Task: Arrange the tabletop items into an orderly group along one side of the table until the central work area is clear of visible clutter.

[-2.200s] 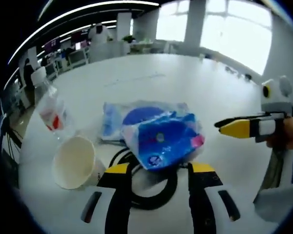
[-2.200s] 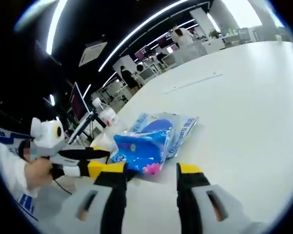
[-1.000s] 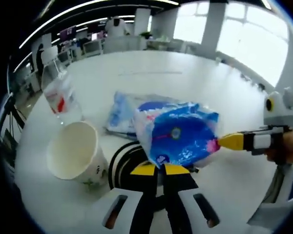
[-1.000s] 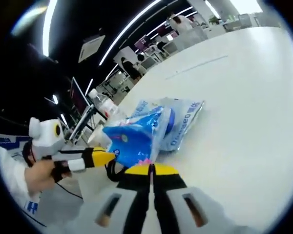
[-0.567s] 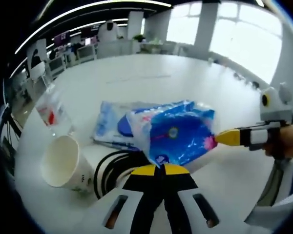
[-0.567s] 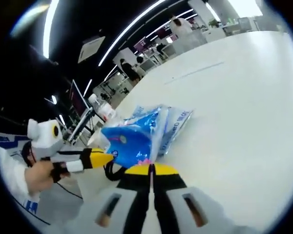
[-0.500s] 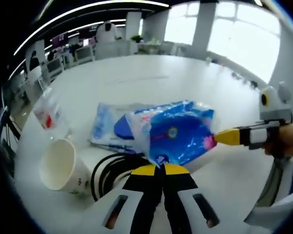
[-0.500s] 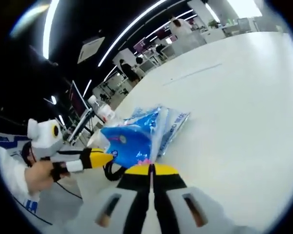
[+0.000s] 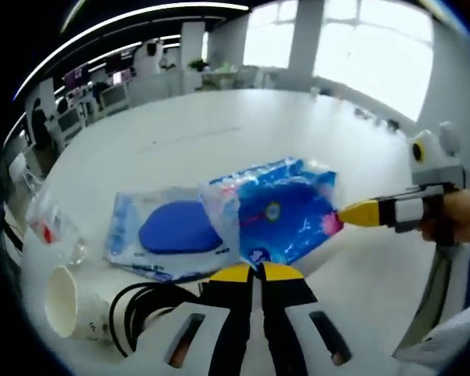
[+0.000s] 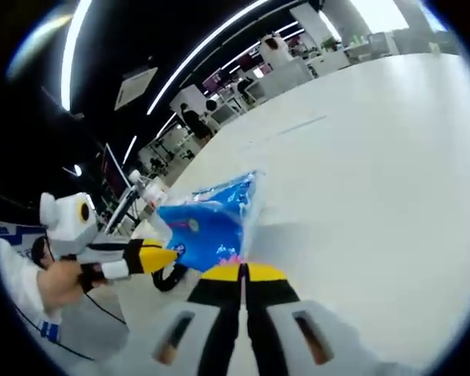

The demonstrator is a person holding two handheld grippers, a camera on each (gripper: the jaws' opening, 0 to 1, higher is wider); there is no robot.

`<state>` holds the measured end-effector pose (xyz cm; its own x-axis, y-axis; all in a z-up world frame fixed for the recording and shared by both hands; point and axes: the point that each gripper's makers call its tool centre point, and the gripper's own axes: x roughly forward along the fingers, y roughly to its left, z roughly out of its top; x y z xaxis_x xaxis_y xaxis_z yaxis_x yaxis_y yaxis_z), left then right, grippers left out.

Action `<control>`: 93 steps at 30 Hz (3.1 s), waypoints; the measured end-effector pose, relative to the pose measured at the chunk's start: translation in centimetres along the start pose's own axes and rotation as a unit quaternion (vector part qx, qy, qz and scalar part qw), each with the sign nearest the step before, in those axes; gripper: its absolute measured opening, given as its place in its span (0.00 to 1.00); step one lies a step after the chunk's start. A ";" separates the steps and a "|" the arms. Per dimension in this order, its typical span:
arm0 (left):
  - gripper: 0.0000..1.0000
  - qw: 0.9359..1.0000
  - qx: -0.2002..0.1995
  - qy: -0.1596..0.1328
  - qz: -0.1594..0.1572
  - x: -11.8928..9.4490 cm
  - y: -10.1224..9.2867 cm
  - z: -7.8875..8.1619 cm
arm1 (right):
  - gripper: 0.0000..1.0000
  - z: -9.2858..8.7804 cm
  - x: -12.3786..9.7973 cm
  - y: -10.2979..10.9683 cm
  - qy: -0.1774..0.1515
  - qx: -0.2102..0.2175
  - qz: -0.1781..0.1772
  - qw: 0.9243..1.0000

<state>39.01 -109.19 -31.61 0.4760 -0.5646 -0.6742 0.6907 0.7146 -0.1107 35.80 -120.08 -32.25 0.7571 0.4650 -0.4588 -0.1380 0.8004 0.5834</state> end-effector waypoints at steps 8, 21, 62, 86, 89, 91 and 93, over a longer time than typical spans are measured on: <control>0.00 1.000 0.014 0.001 -0.011 2.1 -2.6 1.4 | 0.00 1.1 -1.7 -2.7 -0.006 0.004 -0.012 1.000; 0.00 0.999 0.036 0.009 -0.029 5.3 -5.6 3.0 | 0.00 3.1 -3.8 -6.6 -0.017 0.006 -0.030 0.999; 0.00 0.997 0.039 0.048 -0.041 12.4 -8.6 3.6 | 0.00 4.9 -3.5 -14.7 -0.003 0.022 -0.062 0.998; 0.00 0.999 -0.009 0.042 -0.032 12.9 -8.1 3.3 | 0.00 5.0 -2.6 -15.3 -0.006 0.031 -0.073 0.997; 0.00 0.998 -0.018 0.042 -0.036 12.9 -8.0 3.3 | 0.00 5.0 -2.6 -15.4 -0.005 0.032 -0.074 0.997; 0.00 0.998 -0.020 0.042 -0.036 12.9 -7.9 3.3 | 0.00 4.9 -2.5 -15.4 -0.005 0.035 -0.075 0.997; 0.00 0.998 -0.020 0.041 -0.035 12.9 -7.9 3.3 | 0.00 4.8 -2.5 -15.5 -0.003 0.033 -0.077 0.997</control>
<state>41.50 -123.49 -36.97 0.3812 -0.5792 -0.7206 0.6969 0.6922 -0.1877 39.11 -135.50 -36.89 0.7701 0.3367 -0.5418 0.0217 0.8350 0.5499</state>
